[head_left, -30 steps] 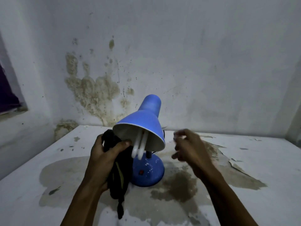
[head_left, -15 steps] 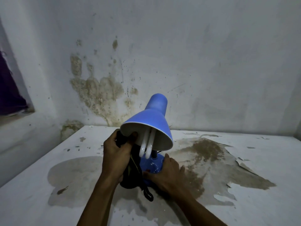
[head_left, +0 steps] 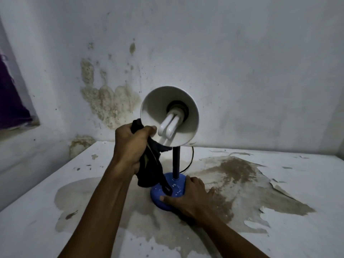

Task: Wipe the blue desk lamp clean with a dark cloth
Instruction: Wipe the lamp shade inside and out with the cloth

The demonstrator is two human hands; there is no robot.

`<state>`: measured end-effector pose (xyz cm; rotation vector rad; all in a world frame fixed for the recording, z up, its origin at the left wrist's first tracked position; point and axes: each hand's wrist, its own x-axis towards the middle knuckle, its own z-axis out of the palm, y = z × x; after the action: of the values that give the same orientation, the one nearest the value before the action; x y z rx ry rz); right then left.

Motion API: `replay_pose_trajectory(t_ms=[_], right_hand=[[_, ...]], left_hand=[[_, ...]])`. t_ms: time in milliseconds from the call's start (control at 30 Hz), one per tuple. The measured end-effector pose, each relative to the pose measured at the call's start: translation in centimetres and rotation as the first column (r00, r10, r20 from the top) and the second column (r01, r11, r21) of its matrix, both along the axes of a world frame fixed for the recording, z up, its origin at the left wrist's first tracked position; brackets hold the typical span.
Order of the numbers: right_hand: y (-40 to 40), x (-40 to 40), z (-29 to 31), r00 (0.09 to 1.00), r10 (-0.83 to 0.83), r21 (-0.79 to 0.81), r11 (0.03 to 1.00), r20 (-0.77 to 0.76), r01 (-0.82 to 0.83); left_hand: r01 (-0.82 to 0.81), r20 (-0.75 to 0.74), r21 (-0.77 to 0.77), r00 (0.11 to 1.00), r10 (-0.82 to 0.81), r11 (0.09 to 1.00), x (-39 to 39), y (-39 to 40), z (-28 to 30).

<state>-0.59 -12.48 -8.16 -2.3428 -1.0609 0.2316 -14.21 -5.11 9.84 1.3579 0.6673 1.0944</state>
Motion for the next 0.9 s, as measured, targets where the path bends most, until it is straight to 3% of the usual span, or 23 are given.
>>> replay_pose_trajectory(t_ms=[267, 400, 567, 700, 833, 867, 900], right_hand=[[-0.1, 0.0, 0.2, 1.0, 0.015, -0.038, 0.999, -0.014, -0.015], [0.3, 0.2, -0.4, 0.997, 0.004, 0.04, 0.999, -0.082, -0.001], [-0.5, 0.1, 0.2, 0.991, -0.003, 0.024, 1.0, -0.134, 0.006], [-2.0, 0.4, 1.4, 0.969, -0.015, 0.173, 0.983, -0.247, 0.06], [-3.0, 0.0, 2.9, 0.882, 0.033, 0.527, 0.812, -0.47, 0.251], [-3.6, -0.6, 3.7, 0.823, 0.112, 0.569, 0.773, -0.556, 0.28], [-4.1, -1.1, 4.6, 0.709, 0.205, 0.567, 0.759, -0.675, 0.32]], left_hand=[[0.128, -0.066, -0.091, 0.989, -0.134, 0.988, 0.8, 2.8, 2.4], [0.104, -0.057, -0.107, 0.992, -0.111, 0.989, 0.0, 2.9, 1.0], [0.198, 0.039, -0.145, 0.98, -0.195, 0.969, -1.7, 2.1, -1.3], [0.223, 0.065, -0.241, 0.975, -0.213, 0.945, -2.1, 1.8, -5.0], [0.213, 0.071, -0.397, 0.977, -0.201, 0.893, -0.6, 1.4, -9.2], [0.239, 0.095, -0.458, 0.971, -0.22, 0.856, -0.1, 1.0, -9.8], [0.275, 0.129, -0.523, 0.961, -0.244, 0.807, 0.6, 0.3, -10.2]])
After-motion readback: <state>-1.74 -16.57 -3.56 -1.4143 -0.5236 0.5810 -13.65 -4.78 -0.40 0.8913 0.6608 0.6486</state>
